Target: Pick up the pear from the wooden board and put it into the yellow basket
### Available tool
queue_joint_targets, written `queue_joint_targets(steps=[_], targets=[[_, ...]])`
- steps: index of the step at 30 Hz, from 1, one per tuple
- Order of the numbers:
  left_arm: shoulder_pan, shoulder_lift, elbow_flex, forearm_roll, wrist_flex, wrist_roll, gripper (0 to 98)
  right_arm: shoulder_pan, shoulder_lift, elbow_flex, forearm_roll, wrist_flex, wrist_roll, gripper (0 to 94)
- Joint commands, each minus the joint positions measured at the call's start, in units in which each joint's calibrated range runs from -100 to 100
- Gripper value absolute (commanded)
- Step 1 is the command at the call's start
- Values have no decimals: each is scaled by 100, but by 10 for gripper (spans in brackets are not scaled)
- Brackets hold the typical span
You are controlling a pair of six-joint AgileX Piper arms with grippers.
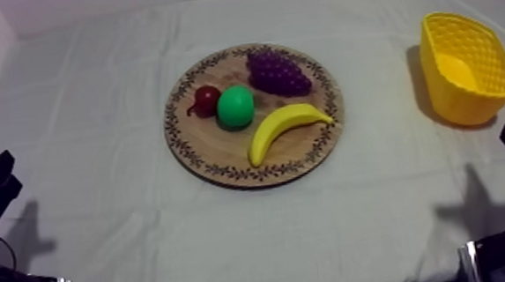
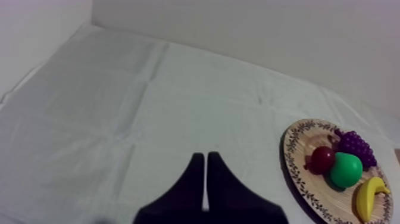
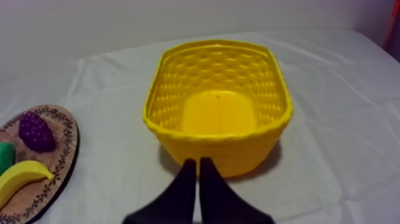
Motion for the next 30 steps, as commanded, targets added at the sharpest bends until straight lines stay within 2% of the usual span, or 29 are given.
queue_joint_targets(steps=[1,9,18,23,30], targets=[[-1,0,3,2,-1,1,1,8,-3,153,3,-114,-14,2],[-1,0,3,2,-1,4,1,8,-3,211,-24,-148,-5,2],[-1,0,3,2,-1,1,1,17,29,-55,-274,31,135,2],[-1,0,3,2,-1,1,1,-55,674,-1166,-451,482,162,2],[-1,0,3,2,-1,1,1,-270,2288,-3425,-570,1232,15,2]])
